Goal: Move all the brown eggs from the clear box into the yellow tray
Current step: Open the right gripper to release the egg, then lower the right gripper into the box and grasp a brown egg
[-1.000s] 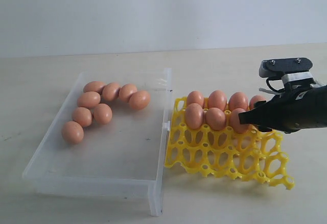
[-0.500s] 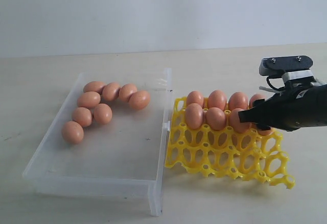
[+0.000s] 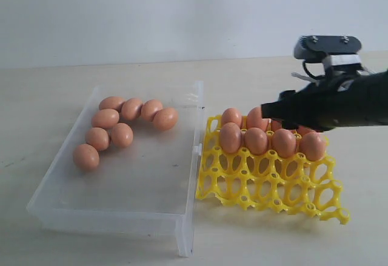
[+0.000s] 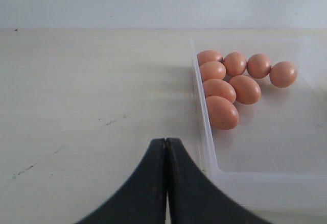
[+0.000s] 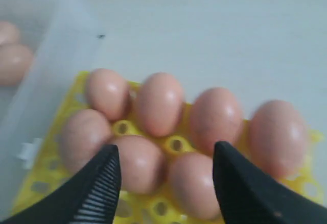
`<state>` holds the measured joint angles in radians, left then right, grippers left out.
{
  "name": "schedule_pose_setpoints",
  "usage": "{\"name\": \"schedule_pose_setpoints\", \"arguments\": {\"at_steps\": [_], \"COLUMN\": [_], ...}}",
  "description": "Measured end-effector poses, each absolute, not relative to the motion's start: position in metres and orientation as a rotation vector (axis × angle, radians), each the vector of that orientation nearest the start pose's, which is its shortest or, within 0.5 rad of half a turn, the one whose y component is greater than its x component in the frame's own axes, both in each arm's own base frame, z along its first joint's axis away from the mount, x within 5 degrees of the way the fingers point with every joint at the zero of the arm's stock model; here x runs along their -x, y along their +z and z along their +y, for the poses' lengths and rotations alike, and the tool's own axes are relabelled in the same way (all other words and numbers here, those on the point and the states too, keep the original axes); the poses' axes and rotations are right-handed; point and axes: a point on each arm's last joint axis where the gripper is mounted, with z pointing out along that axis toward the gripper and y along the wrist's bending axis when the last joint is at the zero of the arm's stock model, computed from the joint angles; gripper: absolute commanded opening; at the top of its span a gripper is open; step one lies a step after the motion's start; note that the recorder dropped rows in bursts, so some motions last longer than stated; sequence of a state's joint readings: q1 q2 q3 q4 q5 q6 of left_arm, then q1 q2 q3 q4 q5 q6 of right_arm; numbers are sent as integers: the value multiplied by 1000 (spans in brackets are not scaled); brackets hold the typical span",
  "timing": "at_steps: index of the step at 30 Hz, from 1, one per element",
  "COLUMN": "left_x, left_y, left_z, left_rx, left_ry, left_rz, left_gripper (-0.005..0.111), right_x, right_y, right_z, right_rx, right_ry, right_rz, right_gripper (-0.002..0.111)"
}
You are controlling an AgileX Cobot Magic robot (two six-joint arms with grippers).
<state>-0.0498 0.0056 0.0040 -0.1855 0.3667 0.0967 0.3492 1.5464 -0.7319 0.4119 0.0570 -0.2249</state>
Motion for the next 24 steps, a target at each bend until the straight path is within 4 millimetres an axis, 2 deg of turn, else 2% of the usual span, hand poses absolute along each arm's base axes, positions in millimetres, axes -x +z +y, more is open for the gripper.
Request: {"name": "schedule_pose_setpoints", "arguments": {"at_steps": [2, 8, 13, 16, 19, 22, 24], "left_x": [-53, -53, -53, -53, -53, -53, -53], "left_y": [179, 179, 179, 179, 179, 179, 179], "left_z": [-9, -9, -9, -9, -9, -9, -9], "left_rx": [-21, -21, -21, -21, -21, -21, -21], "left_ry": [-149, -149, -149, -149, -149, -149, -149], "left_rz": [1856, 1856, 1856, 1856, 1856, 1856, 1856], "left_gripper": [0, 0, 0, 0, 0, 0, 0], "right_x": [-281, -285, -301, -315, -335, -354, -364], "right_y": [205, 237, 239, 228, 209, 183, 174], "right_z": [124, 203, 263, 295, 321, 338, 348], "right_rx": [276, 532, 717, 844, 944, 1006, 1035], "right_ry": [342, 503, 560, 540, 509, 474, 454], "right_rz": [2351, 2312, 2311, 2330, 2379, 2469, 2508], "right_gripper": [50, 50, 50, 50, 50, 50, 50]}}
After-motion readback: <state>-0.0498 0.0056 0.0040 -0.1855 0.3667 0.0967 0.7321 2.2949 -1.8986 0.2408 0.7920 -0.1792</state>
